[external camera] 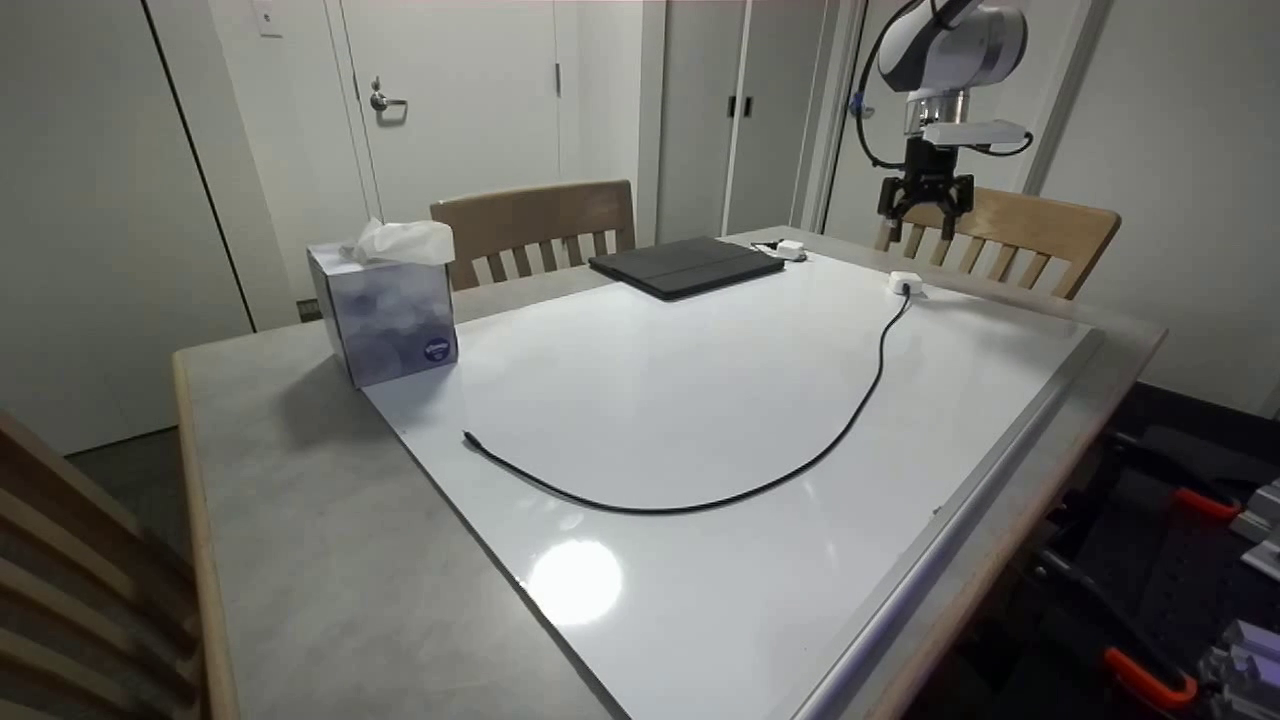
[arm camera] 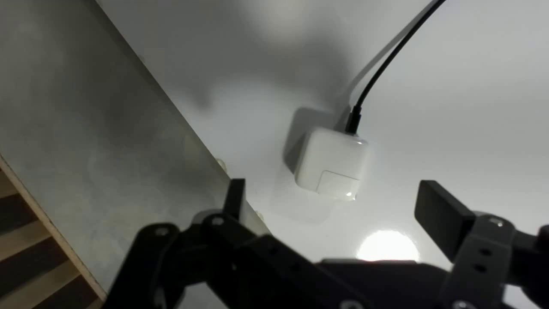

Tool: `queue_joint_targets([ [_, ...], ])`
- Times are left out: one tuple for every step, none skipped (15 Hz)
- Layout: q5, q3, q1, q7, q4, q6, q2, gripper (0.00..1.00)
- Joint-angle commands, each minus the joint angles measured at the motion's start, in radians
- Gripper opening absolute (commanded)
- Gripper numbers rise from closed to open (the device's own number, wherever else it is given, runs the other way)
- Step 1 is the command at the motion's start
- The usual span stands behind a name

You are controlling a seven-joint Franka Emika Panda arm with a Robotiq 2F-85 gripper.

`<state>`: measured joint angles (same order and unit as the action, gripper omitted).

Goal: Wind the charger on the table

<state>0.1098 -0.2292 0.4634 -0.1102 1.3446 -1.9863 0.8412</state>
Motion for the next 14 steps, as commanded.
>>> queue_joint_targets([
  [0.015,0.005,0.030,0.045,0.002,0.028,0.016,1.00],
  [0.018,0.006,0.036,0.052,0.010,0.030,0.019,1.00],
  [-0.001,0.006,0.025,0.041,-0.002,0.012,0.019,1.00],
  [-0.001,0.005,0.029,0.043,-0.001,0.012,0.022,1.00],
  [-0.001,0.005,0.030,0.043,-0.002,0.012,0.022,1.00],
  [-0.001,0.006,0.029,0.043,-0.003,0.012,0.022,1.00],
  [-0.001,0.006,0.027,0.043,-0.004,0.012,0.022,1.00],
  [-0.001,0.006,0.026,0.043,-0.005,0.012,0.022,1.00],
  [-0.011,0.004,0.016,0.042,0.010,-0.001,0.019,1.00],
  [-0.017,0.001,0.010,0.050,0.014,-0.007,0.022,1.00],
  [-0.017,0.003,0.007,0.053,0.018,-0.008,0.025,1.00],
  [-0.011,0.010,0.010,0.044,0.023,-0.008,0.029,1.00],
  [-0.006,0.014,0.012,0.042,0.026,-0.007,0.035,1.00],
  [-0.001,0.019,0.014,0.038,0.029,-0.010,0.041,1.00],
])
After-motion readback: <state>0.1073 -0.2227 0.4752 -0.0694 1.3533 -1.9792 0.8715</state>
